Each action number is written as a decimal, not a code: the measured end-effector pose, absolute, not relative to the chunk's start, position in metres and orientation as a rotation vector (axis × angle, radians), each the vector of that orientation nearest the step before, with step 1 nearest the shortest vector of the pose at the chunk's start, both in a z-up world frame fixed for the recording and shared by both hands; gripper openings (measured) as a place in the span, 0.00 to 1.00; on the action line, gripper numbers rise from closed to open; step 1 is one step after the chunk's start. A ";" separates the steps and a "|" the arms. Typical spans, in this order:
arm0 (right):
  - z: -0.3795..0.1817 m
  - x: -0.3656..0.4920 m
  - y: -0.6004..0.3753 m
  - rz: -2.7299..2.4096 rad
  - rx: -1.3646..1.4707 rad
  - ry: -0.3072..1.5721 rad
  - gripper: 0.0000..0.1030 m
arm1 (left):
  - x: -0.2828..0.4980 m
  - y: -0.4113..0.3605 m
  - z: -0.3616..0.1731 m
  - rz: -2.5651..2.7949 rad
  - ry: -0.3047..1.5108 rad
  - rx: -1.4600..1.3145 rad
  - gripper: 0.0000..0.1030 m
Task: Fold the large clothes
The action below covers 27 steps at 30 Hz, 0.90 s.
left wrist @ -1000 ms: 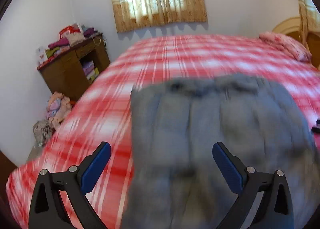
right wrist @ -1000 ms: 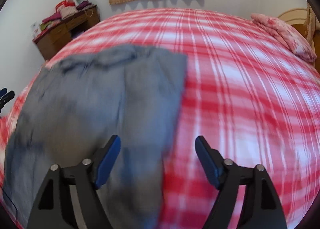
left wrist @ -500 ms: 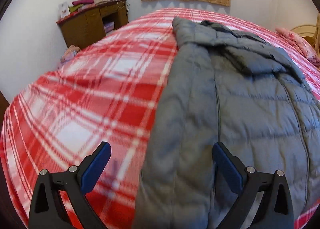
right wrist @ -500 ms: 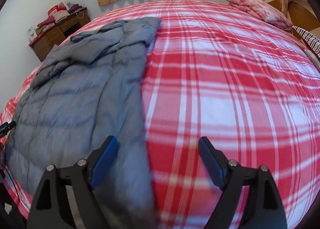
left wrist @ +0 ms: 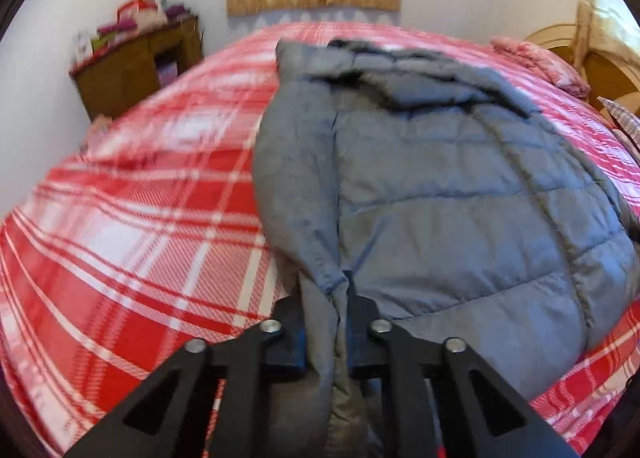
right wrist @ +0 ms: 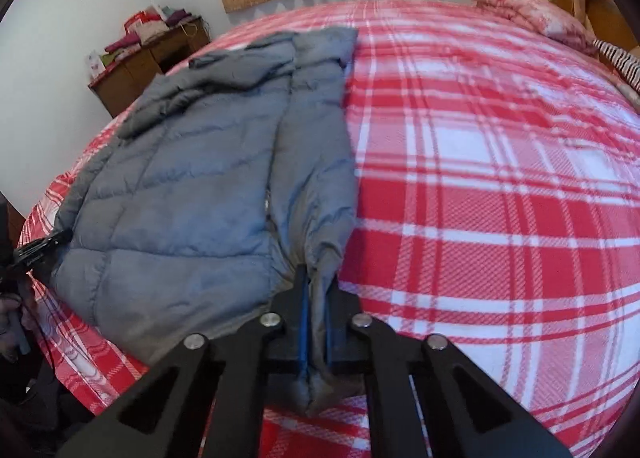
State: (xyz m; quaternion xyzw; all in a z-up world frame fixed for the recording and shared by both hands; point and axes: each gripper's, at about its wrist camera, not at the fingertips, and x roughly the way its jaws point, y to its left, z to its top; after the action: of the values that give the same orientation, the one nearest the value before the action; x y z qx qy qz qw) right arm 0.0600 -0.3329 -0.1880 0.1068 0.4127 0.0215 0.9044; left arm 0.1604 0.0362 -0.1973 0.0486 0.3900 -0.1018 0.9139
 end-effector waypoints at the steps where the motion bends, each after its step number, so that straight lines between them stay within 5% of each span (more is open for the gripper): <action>1: -0.179 0.056 -0.335 0.050 0.230 0.827 0.06 | 0.156 0.036 -0.191 -0.214 0.784 0.099 0.07; 15: -0.027 -0.008 -0.345 0.101 0.249 0.421 0.05 | 0.076 0.058 -0.043 -0.313 0.453 0.040 0.04; 27: -0.053 0.217 -0.362 -0.022 0.257 0.445 0.05 | 0.306 0.032 -0.069 -0.142 0.466 0.101 0.10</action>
State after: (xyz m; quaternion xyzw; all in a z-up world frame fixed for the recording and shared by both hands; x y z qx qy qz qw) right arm 0.2172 -0.3618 -0.0527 0.1270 0.2199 -0.0110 0.9671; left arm 0.3061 0.0321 -0.0691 0.0498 0.2305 -0.0704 0.9693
